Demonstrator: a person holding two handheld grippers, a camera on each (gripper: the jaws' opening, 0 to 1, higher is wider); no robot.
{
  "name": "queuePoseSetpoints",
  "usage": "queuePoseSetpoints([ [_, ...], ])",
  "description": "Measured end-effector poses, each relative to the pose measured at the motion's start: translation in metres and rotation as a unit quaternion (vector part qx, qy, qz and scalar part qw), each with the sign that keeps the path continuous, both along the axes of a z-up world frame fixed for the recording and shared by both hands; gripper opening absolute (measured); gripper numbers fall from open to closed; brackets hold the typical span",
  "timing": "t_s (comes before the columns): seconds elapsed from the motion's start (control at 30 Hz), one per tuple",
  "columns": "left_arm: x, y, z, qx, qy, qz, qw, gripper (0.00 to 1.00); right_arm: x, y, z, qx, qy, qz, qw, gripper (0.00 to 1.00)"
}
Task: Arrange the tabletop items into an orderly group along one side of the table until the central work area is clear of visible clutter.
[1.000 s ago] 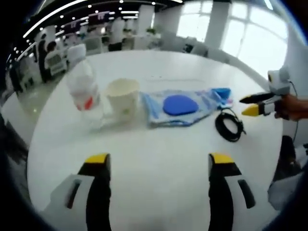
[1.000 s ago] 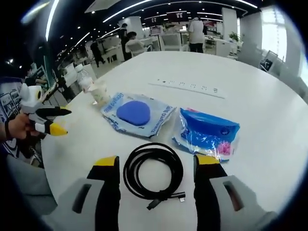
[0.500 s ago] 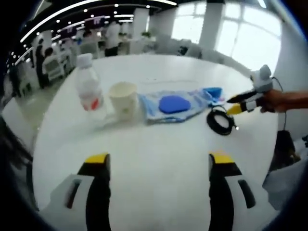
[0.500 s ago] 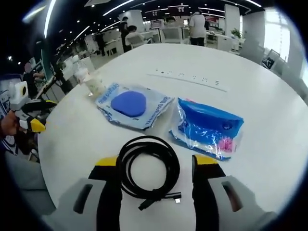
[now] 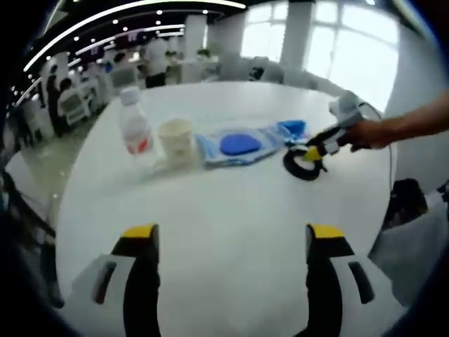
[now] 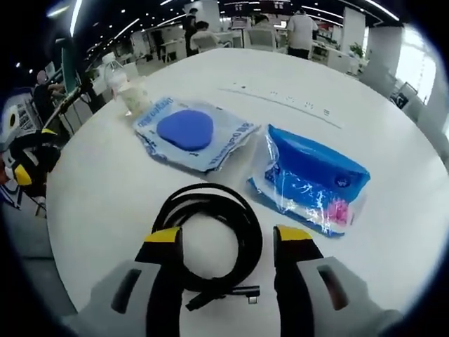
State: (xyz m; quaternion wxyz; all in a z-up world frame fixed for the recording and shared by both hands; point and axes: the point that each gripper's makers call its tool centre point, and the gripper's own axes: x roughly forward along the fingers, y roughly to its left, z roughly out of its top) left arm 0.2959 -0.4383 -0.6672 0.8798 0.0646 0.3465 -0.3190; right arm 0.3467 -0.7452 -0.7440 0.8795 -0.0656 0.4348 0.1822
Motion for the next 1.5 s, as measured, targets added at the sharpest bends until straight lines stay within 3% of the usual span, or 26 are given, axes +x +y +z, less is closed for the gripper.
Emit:
queuePoseSetpoints([
  [0.5,-0.027,0.011,0.002,0.003,0.001,0.0,1.0,0.83,-0.001,-0.003,-0.011,-0.018,0.016,-0.001,0.9997,0.36],
  [0.97,-0.04,0.021,-0.007,-0.003,0.013,0.02,0.9997,0.78,0.016,-0.027,-0.028,-0.032,0.02,-0.013,0.9992,0.17],
  [1.5,-0.044,0.023,-0.012,-0.01,0.019,0.031,0.9993,0.76,0.025,-0.026,-0.034,-0.042,0.024,0.015,0.9987,0.11],
])
